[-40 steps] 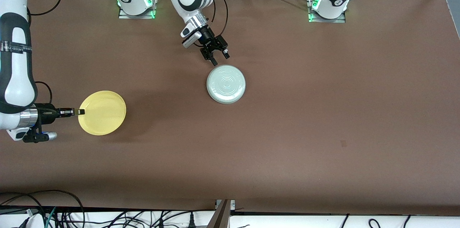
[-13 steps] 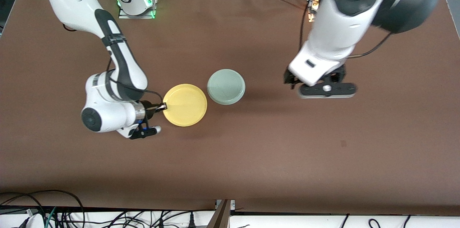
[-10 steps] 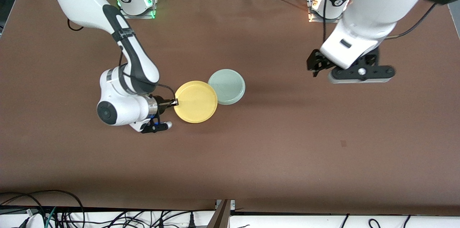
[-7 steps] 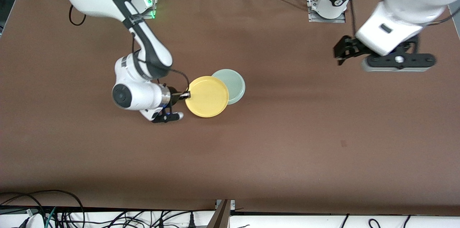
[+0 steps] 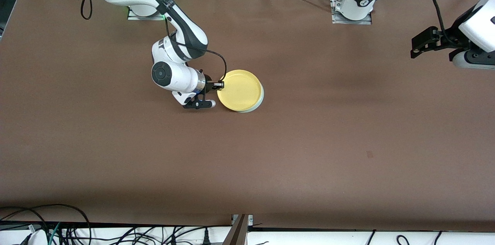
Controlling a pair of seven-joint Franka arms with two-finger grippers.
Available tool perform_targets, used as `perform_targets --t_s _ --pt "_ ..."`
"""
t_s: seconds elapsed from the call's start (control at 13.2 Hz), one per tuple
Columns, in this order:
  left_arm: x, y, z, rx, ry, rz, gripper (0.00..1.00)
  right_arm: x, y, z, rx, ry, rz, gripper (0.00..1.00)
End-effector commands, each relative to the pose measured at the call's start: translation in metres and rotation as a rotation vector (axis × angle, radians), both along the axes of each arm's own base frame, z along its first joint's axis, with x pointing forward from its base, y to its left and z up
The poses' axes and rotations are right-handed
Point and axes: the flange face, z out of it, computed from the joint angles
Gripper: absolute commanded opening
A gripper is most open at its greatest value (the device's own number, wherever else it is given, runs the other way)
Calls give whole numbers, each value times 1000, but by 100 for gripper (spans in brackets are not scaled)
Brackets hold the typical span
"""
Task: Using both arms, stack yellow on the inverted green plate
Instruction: 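Carry the yellow plate with the right gripper onto the green plate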
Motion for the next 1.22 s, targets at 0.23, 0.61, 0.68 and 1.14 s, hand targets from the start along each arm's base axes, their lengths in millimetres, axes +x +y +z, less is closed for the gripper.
perform_targets --t_s 0.23,0.61,0.68,1.14 --pt "-21 33 -30 -21 -21 22 100 -29 13 -9 -3 -38 -2 0" --pt "-21 27 -29 -17 -25 27 100 -31 15 -18 -3 -40 -3 0" --pt "-20 27 -31 -16 -22 27 100 -30 16 -21 1 -53 -9 0" --pt "-8 34 -28 -17 -35 31 100 -38 23 -29 -3 -46 5 0"
